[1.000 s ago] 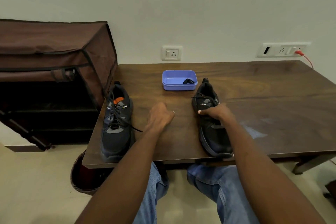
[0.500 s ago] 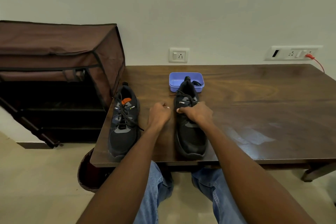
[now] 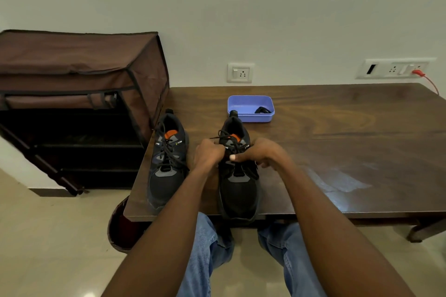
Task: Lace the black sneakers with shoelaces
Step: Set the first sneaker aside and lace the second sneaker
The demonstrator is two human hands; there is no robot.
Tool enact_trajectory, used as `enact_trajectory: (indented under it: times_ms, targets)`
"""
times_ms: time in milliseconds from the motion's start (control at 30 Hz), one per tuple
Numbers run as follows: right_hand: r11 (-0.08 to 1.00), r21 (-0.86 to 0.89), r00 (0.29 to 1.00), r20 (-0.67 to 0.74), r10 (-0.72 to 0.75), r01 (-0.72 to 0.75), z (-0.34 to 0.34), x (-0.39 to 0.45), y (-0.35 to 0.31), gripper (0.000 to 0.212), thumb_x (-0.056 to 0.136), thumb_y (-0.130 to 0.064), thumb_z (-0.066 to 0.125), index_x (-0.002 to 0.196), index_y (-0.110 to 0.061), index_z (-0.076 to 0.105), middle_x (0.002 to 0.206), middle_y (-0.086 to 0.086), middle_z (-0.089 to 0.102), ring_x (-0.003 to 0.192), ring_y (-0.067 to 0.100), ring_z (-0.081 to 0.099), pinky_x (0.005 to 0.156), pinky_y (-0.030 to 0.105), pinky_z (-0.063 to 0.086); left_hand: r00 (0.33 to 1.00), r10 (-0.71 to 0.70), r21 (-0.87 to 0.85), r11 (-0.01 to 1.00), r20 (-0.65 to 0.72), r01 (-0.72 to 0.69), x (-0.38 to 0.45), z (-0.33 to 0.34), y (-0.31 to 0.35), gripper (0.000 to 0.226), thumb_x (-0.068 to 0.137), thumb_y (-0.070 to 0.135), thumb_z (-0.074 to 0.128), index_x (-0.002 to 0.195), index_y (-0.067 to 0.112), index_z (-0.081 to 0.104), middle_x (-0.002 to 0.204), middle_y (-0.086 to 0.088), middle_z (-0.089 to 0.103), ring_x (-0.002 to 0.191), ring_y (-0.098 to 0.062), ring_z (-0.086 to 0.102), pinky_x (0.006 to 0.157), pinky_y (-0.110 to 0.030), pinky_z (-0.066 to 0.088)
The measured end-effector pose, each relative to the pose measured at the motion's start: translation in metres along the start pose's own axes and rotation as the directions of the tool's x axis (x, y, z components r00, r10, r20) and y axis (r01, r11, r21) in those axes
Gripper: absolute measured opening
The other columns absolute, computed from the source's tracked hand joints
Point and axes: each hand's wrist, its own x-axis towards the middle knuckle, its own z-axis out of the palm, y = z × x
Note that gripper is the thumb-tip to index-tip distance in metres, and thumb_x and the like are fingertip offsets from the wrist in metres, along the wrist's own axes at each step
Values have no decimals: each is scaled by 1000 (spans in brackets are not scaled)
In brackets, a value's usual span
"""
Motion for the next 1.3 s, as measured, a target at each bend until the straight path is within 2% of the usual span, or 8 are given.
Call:
enact_trajectory:
  times_ms: [233,367,433,600,833,1033,1200,1300]
  targets:
    - [990,106,979,-189,-70,92,-5,3,10,32,84,-33,76,92,-3,66,82,6,63,73,17,55,69,34,43,992,81,-111,990,-95,-91,-10,-3,8,8,85,19,59,88,13,64,89,-6,68,88,-26,66,84,-49,58]
    - [984,-116,976,-152,-155,138,9,3,-1,30,88,-30,73,72,-17,51,75,0,56,69,13,52,62,27,43,972,219,-58,973,-84,-224,-12,-2,10,68,86,13,64,148,24,38,140,-9,51,126,-28,52,104,-42,47]
    - [978,-137,970,-163,-181,159,9,1,-4,32,91,-24,69,67,-17,50,70,-1,53,67,13,50,62,27,42,951,303,80,951,-53,-299,-10,0,9,57,90,10,64,144,20,48,145,-9,45,131,-28,47,101,-34,43]
    - [976,85,951,-259,-171,198,-1,-2,1,26,90,-17,69,67,-10,60,70,8,62,66,15,53,67,35,45,945,306,71,951,-114,-300,-6,-1,6,12,96,13,59,89,21,65,94,-3,68,89,-19,65,73,-32,53]
    - [846,510,980,-188,-66,155,-17,-10,6,18,100,-10,52,83,-10,58,64,3,61,52,12,51,55,27,45,937,268,-105,949,-222,-296,-2,-3,9,14,89,24,49,86,37,53,83,9,69,81,-14,67,78,-48,58]
    - [651,735,956,-289,47,190,-32,-8,16,9,96,-7,55,89,-11,59,60,-1,46,43,7,31,44,23,25,913,148,-471,818,-381,-329,-5,-14,16,14,99,11,54,112,16,55,91,-5,67,67,-8,62,59,-20,49]
    - [953,302,713,-666,218,-9,-53,-1,42,11,89,-6,52,85,-3,61,81,13,59,86,33,59,61,32,40,776,-210,-716,578,-595,-392,-1,-39,10,18,98,2,43,104,14,55,82,-4,64,56,-9,61,64,-28,55]
    - [968,184,552,-796,250,-172,-56,-10,57,21,93,-13,54,109,-2,62,107,19,67,103,39,63,77,39,46,708,-274,-686,614,-650,-392,-2,-47,4,19,101,5,47,117,11,54,112,-9,65,94,-17,67,80,-21,52]
